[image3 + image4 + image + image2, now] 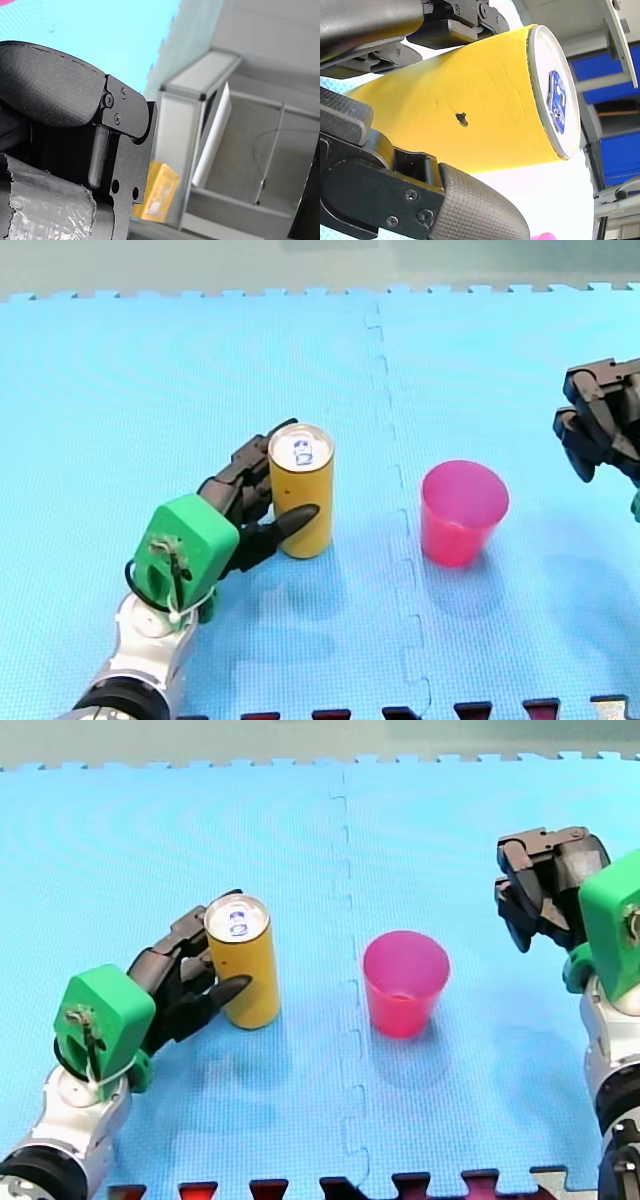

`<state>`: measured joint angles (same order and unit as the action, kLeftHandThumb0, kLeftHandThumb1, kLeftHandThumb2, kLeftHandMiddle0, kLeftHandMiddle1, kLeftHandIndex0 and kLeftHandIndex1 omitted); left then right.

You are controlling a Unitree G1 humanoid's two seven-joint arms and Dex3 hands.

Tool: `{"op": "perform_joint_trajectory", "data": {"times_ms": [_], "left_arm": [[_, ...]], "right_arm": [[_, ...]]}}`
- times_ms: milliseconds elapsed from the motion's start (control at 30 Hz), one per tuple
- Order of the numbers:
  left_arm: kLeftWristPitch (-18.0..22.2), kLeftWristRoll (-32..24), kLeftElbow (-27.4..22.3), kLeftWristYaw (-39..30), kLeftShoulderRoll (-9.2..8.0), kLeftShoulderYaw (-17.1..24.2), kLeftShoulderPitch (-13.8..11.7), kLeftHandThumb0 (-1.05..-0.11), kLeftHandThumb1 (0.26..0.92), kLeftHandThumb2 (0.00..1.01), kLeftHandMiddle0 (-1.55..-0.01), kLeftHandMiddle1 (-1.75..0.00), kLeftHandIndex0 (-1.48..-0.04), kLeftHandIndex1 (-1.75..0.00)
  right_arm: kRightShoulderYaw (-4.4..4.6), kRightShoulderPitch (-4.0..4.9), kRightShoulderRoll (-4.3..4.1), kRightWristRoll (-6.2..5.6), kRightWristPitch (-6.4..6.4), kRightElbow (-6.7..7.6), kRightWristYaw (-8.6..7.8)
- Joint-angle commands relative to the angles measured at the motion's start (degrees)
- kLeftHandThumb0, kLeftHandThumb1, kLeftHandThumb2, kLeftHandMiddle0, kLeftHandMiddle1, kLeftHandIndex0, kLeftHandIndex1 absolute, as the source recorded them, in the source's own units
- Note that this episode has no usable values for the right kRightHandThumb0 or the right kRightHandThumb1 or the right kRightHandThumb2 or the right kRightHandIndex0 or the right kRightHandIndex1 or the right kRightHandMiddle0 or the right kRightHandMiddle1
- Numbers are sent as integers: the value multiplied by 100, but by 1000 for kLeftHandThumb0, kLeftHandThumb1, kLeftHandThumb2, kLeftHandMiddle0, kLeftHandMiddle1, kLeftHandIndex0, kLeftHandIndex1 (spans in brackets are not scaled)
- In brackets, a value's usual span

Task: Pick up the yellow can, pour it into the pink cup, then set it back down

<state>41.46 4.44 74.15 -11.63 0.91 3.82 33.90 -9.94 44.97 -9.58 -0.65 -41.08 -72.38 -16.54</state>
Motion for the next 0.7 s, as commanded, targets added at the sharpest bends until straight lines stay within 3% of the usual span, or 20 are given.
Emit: {"op": "perform_joint_trajectory", "data": {"times_ms": [0,467,667], "left_arm": [[-55,1,9,-15,-7,8,61,-1048,885,7,-348,-4,-287,-2],[-88,12,13,169,54,20,150,-1048,836,0,-345,-1,-287,0],[-12,-28,22,438,65,105,138,-996,770,0,-390,-17,-318,-9]], "right_arm": [[6,-27,-43,4,-32,15,-2],[21,-40,-37,16,-49,6,24],[21,-40,-52,17,-56,5,30]]}}
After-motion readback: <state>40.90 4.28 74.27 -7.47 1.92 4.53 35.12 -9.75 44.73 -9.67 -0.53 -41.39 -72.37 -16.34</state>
